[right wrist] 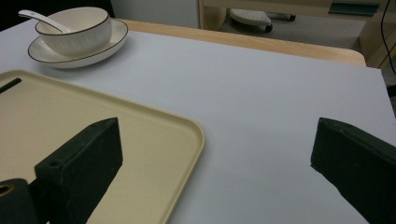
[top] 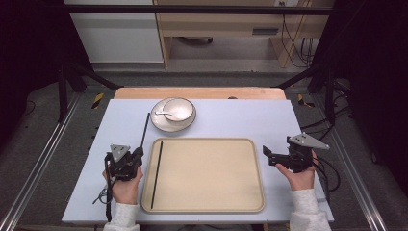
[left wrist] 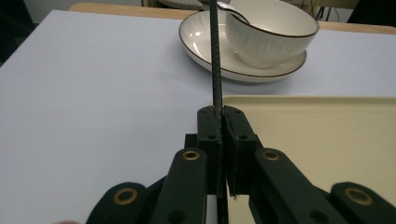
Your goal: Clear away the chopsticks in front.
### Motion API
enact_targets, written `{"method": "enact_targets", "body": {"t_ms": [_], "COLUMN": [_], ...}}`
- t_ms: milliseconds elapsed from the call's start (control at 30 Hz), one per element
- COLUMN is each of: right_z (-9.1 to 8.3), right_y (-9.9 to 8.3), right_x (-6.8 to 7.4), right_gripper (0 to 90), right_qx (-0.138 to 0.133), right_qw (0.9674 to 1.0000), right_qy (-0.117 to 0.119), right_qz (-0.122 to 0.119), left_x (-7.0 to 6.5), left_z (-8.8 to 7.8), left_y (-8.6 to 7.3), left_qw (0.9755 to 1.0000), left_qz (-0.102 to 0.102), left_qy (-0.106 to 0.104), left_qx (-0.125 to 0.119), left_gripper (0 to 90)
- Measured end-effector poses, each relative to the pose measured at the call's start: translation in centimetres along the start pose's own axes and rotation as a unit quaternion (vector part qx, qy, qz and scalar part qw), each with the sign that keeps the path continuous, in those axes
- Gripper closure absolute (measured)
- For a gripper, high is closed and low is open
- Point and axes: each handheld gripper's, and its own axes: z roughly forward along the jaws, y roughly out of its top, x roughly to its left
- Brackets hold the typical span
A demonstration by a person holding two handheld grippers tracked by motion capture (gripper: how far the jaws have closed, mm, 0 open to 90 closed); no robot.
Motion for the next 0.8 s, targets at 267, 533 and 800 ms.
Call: {"method": "enact_targets", "body": {"t_ms": [267, 533, 800], "right_z": [0.0, 0.1, 0.1], "right_y": [0.0, 0.0, 0.0], "right_x": [0.1, 0.3, 0.3], "right_gripper": [2.5, 2.5, 2.6], "right_qx": [-0.002, 0.002, 0.002], "right_qw": [1.0, 1.0, 1.0], "right_qy": [0.002, 0.003, 0.004], "right_qz": [0.0, -0.003, -0.002], "left_x": [-1.2, -2.5, -3.8], "left_z": [-0.9, -1.3, -1.3], "left_y": [-1.7, -3.1, -4.3], "left_qw": [0.9999, 0.9997, 0.9997], "left_qz": [-0.008, -0.012, -0.012], "left_qy": [-0.008, -0.018, -0.02], "left_qx": [-0.005, -0.006, 0.008], "left_gripper": [85.7, 85.7, 85.7]}}
